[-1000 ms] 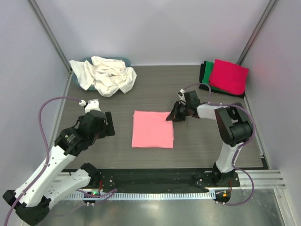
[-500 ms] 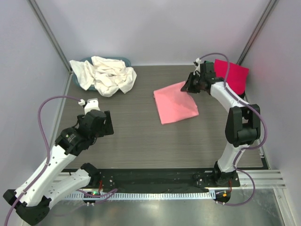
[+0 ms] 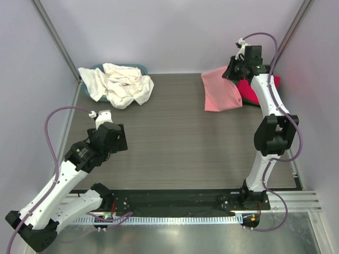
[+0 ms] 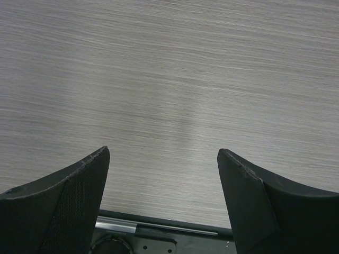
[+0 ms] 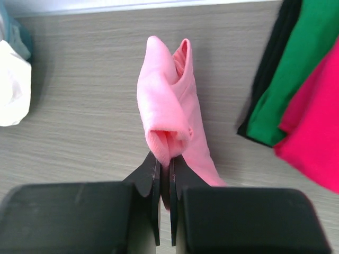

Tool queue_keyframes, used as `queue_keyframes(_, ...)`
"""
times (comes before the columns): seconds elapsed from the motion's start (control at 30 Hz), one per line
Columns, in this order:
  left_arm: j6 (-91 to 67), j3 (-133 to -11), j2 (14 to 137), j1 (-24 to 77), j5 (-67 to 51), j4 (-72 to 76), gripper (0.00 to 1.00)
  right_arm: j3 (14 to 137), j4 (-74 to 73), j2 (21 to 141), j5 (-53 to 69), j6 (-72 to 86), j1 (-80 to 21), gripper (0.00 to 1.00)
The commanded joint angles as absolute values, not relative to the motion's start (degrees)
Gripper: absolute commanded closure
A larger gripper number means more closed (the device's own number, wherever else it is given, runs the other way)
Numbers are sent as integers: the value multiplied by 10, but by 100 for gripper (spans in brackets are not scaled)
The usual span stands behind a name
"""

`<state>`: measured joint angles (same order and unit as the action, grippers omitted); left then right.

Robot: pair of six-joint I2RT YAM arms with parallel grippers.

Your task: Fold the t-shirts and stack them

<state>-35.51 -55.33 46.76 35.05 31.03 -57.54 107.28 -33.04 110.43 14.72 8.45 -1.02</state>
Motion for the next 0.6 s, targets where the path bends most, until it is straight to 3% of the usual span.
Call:
queue_keyframes(0.0, -358, -554, 476, 344, 330, -564, 17, 1155, -358, 1103, 158, 55, 12, 99)
queue_keyframes(0.57, -360, -555, 503, 342, 334, -568, 18, 1280, -370, 1116, 214, 86, 77, 99)
